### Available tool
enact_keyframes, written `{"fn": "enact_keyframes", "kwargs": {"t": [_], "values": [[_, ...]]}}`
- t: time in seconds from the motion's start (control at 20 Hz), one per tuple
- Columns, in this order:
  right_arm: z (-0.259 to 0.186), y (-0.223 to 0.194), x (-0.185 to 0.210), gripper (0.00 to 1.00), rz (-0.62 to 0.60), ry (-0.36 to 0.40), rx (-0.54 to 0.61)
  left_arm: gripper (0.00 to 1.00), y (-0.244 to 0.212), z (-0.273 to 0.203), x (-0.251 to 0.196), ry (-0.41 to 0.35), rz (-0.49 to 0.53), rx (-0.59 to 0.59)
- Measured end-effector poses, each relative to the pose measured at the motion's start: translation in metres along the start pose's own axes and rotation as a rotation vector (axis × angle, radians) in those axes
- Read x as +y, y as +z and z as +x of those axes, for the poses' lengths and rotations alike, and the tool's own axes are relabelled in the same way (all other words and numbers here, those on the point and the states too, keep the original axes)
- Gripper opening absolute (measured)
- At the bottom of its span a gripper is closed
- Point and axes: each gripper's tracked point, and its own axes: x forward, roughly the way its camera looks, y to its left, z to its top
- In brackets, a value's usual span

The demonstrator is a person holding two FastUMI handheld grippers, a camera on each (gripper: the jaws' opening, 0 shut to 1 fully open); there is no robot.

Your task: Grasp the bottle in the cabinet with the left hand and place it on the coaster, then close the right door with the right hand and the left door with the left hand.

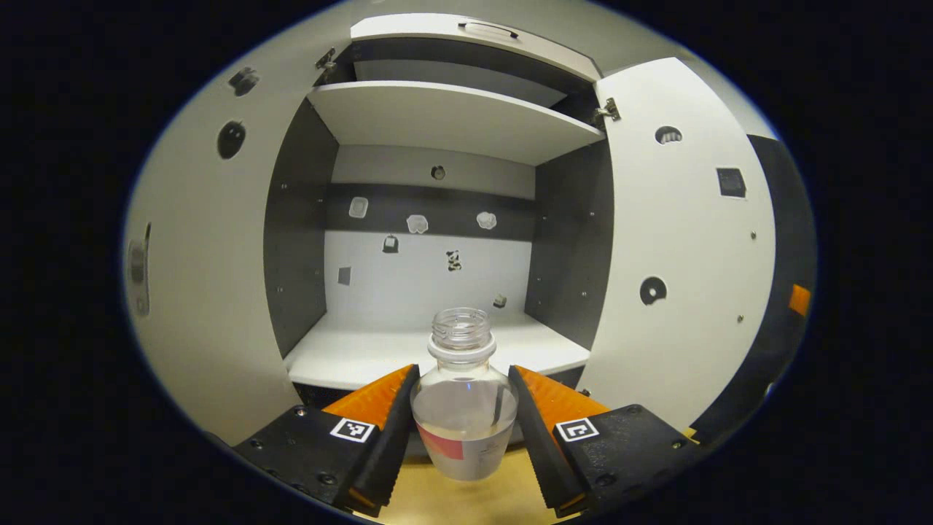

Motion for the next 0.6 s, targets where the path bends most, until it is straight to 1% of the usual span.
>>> {"fn": "enact_keyframes", "kwargs": {"t": [0.05,0.1,0.15,0.35,0.45,0.6], "values": [[0.0,0.002,0.0,0.97,-0.001,0.007,-0.004,0.76,-0.014,-0.007,-0.001,0.002,-0.005,0.012],[0.0,0.003,0.0,0.97,-0.002,0.015,-0.006,0.75,-0.027,-0.013,-0.002,0.001,-0.011,0.024],[0.0,0.004,0.001,0.94,-0.003,0.022,-0.009,0.76,-0.042,-0.019,-0.004,-0.002,-0.021,0.041],[0.001,0.011,-0.004,0.93,-0.009,0.039,-0.022,0.76,-0.099,-0.039,-0.013,-0.014,-0.078,0.109],[0.001,0.015,-0.008,0.93,-0.005,0.044,-0.03,0.76,-0.121,-0.044,-0.016,-0.009,-0.073,0.108],[0.004,0.021,-0.013,0.93,-0.016,0.054,-0.042,0.76,-0.164,-0.056,-0.021,0.003,-0.056,0.165]]}}
